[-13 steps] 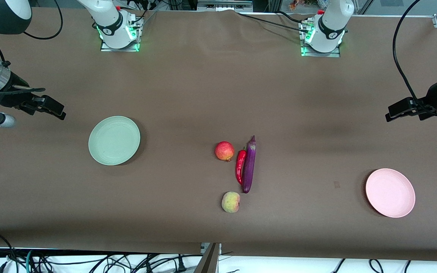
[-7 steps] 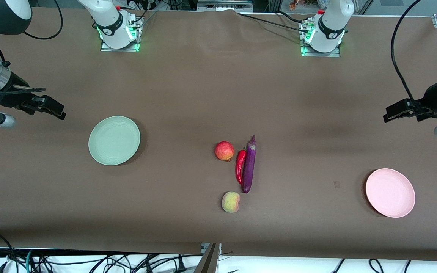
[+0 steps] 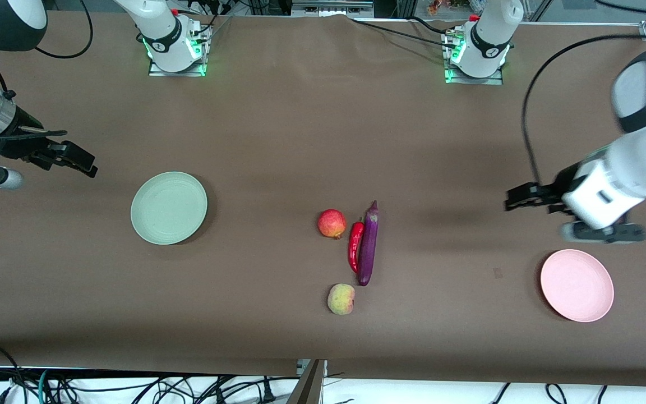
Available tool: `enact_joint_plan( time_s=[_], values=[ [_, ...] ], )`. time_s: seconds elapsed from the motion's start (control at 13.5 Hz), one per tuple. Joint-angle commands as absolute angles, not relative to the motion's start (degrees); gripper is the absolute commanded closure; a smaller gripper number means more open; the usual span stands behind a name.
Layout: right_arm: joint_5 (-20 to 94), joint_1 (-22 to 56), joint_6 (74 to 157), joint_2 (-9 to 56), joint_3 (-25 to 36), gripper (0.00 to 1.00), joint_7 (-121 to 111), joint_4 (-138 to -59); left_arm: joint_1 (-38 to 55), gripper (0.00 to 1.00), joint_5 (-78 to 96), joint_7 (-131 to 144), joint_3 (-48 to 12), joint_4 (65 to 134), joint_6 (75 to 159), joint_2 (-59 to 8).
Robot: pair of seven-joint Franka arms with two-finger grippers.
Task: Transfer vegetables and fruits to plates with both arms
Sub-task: 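Reach the left gripper down to the purple eggplant and grasp it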
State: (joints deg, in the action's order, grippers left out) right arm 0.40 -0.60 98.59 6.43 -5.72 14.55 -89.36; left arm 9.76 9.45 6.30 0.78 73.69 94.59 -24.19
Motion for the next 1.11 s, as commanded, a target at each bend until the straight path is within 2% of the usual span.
enact_joint_plan(
  time_s=[0.0,0.15,0.37,1.04],
  values=[
    [1.4,-1.2,99.1,5.4,-6.1,0.0,13.9,-90.4,17.2,0.0,10.0,6.6,1.6,72.2,99.2,-30.5],
    [1.4,-1.2,99.1,5.4,-6.1,0.0,13.9,-90.4,19.3,0.0,9.9,6.6,1.4,72.5,104.4,-32.9],
    [1.4,-1.2,99.3,5.5,-6.0,0.0,13.9,-90.4,24.0,0.0,9.9,6.6,1.6,72.5,107.3,-37.1],
    [1.4,-1.5,99.1,5.5,-5.7,0.0,13.9,-90.4,26.5,0.0,7.5,6.0,1.5,73.6,124.8,-47.3]
  ],
)
